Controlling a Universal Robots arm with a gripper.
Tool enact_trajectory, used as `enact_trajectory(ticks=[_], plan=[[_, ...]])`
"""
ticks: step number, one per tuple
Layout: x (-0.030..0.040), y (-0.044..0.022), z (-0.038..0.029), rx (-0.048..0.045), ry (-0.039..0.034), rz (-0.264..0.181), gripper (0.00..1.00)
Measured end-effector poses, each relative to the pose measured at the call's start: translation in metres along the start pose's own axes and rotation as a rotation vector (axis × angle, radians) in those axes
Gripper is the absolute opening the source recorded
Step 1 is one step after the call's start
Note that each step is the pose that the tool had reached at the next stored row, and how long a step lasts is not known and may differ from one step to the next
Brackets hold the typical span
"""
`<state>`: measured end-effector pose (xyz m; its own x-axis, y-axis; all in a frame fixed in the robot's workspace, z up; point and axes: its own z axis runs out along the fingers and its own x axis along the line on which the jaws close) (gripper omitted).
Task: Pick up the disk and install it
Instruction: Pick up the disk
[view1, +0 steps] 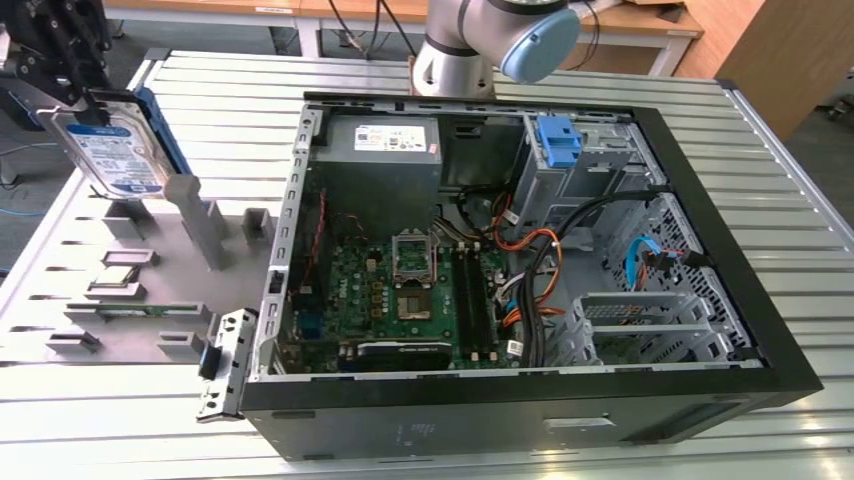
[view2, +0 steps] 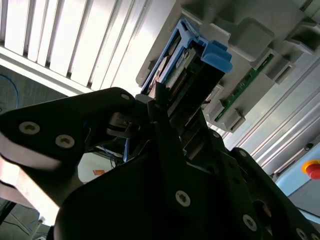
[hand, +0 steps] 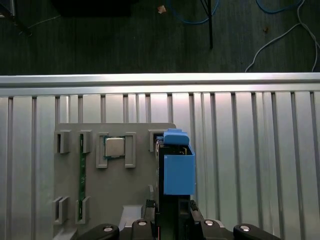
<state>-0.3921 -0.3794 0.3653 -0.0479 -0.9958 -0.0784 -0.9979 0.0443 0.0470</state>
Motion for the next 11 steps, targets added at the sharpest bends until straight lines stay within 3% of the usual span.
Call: enact_trajectory(ticks=[4,11], plan=[[-0.0003,0.0002,-0.0043,-0.0001,0.0001,0.0,0.35],[-0.0018,0.0011,-0.0225,0.0,0.0,0.0,0.35]])
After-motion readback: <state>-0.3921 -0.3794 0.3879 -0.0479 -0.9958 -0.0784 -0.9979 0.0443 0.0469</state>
